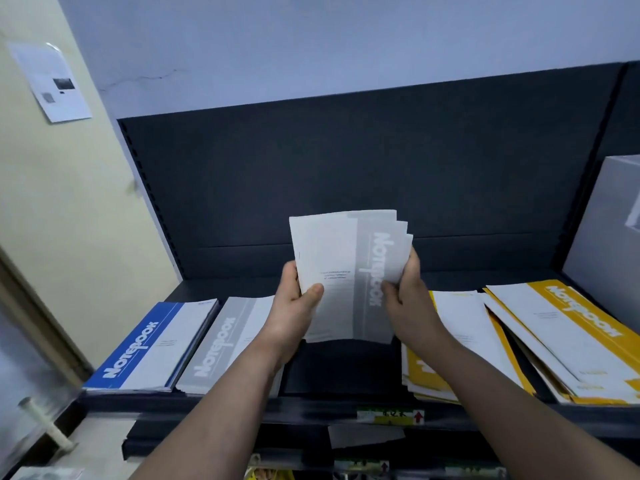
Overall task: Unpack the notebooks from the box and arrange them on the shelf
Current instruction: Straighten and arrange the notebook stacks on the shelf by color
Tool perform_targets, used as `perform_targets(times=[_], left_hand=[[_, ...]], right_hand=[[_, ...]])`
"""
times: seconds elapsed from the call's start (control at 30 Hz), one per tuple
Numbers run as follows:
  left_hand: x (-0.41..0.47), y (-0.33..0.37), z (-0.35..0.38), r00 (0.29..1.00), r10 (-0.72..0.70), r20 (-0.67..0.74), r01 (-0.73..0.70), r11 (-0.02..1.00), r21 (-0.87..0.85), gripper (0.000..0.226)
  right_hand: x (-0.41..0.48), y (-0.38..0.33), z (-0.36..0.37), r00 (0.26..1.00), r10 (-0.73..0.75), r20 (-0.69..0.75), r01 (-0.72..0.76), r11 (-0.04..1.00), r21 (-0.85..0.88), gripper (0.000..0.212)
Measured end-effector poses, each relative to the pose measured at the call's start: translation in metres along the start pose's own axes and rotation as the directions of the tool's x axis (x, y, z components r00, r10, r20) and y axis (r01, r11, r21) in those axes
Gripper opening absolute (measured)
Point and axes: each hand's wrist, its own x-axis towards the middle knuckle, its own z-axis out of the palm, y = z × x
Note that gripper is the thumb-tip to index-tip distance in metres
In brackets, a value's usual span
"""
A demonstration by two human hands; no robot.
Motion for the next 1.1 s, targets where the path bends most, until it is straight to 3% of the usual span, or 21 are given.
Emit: perform_targets(times=[0.2, 0.37, 0.53, 0.67, 0.83, 0.97, 1.1], left_hand=[[-0.013, -0.028, 0.007, 1.0, -0.01, -0.021, 0.011, 1.0, 0.011, 0.037], [-0.011, -0.035, 0.007, 0.999, 0.015, -0.052, -0.008, 0.993, 0.116, 0.038], [-0.007, -0.025, 0.006, 0.992, 0.047, -0.116, -0.034, 0.993, 0.113, 0.034], [0.018, -0.006, -0.011, 0.995, 0.003, -0.096, 0.021, 0.969, 0.247, 0.036], [0.031, -0.016, -0.007, 0.98, -0.163, -0.114, 0.196, 0.89, 0.411, 0.044], [0.031, -0.034, 0.001, 0.97, -0.211, -0.119, 0.238, 0.75, 0.617, 0.035], [0.034, -0.036, 0.002, 0.968, -0.226, -0.104, 0.225, 0.613, 0.757, 0.033]], right_hand=[[-0.018, 0.023, 0.018, 0.999, -0.014, 0.038, 0.011, 0.997, 0.072, 0.08], [-0.02, 0.023, 0.025, 0.999, -0.035, -0.025, 0.034, 0.999, -0.023, 0.072], [-0.02, 0.017, 0.014, 0.997, -0.05, -0.061, 0.046, 0.997, -0.062, 0.069], [0.001, 0.004, 0.001, 0.999, -0.04, -0.009, 0.038, 0.988, -0.148, 0.08], [0.025, 0.003, 0.009, 0.96, 0.23, 0.158, -0.116, 0.842, -0.526, 0.087], [0.028, 0.012, 0.023, 0.904, 0.381, 0.193, -0.158, 0.718, -0.677, 0.089], [0.029, 0.021, 0.032, 0.879, 0.428, 0.209, -0.119, 0.623, -0.773, 0.088]])
